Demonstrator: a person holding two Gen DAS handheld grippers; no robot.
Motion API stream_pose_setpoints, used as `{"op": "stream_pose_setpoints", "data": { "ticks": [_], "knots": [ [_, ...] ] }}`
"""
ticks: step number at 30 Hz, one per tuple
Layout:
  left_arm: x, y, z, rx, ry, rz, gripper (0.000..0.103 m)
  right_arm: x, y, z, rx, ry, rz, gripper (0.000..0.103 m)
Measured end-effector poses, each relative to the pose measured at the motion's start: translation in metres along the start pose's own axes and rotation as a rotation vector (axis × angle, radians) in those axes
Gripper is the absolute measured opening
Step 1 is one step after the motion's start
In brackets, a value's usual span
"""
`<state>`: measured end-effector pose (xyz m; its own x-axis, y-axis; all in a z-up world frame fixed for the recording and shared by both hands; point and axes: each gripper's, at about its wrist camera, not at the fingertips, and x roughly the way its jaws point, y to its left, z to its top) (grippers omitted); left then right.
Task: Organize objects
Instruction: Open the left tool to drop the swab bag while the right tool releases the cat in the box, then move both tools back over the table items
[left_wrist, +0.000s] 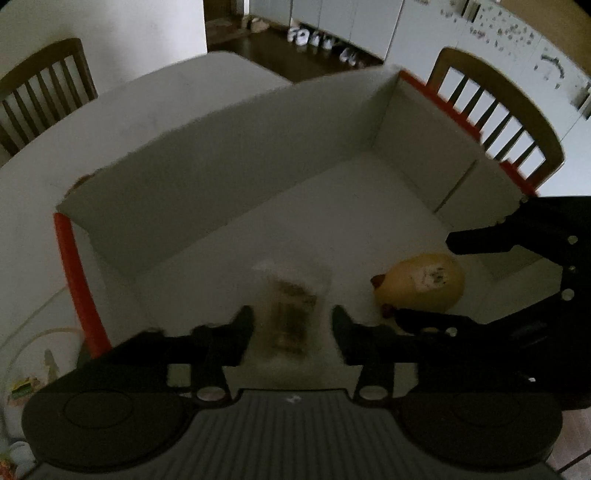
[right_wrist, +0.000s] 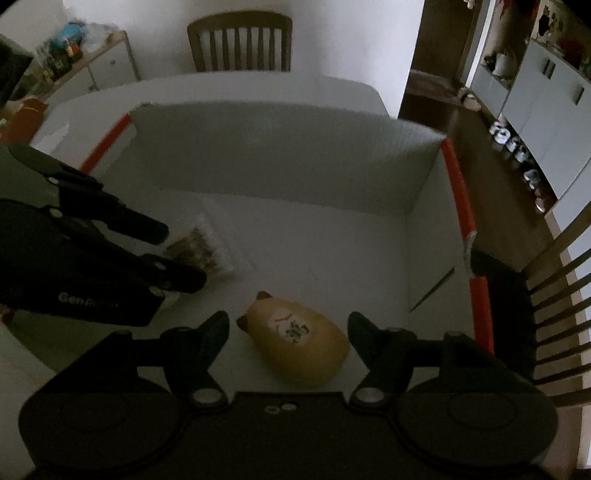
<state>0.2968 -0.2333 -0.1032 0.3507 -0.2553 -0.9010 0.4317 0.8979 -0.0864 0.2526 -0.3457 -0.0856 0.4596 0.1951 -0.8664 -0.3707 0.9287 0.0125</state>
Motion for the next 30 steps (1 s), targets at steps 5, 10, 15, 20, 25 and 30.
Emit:
{"op": "stream_pose_setpoints", "data": {
  "ticks": [5, 10, 15, 20, 25, 30],
  "knots": [
    [-0.025, -0.001, -0.008, 0.003, -0.060, -0.002, 0.049, -0.023, -0.003, -0.002, 0.018, -0.048, 0.020, 0.071],
    [-0.052, 0.000, -0.014, -0.014, -0.126, -0.001, 0.049, -0.044, -0.007, 0.000, 0.031, -0.093, 0.036, 0.073],
    [-0.083, 0.002, -0.026, -0.045, -0.194, -0.011, 0.049, -0.069, 0.001, 0.000, 0.026, -0.138, 0.044, 0.073],
    [-0.107, 0.001, -0.041, -0.056, -0.254, -0.016, 0.049, -0.088, 0.015, -0.003, 0.048, -0.182, 0.059, 0.076],
    [-0.130, 0.007, -0.061, -0.070, -0.296, -0.020, 0.049, -0.100, 0.034, -0.007, 0.069, -0.220, 0.071, 0.078],
    [-0.153, 0.022, -0.094, -0.075, -0.333, -0.025, 0.065, -0.109, 0.065, -0.012, 0.076, -0.246, 0.082, 0.082]
  ]
}}
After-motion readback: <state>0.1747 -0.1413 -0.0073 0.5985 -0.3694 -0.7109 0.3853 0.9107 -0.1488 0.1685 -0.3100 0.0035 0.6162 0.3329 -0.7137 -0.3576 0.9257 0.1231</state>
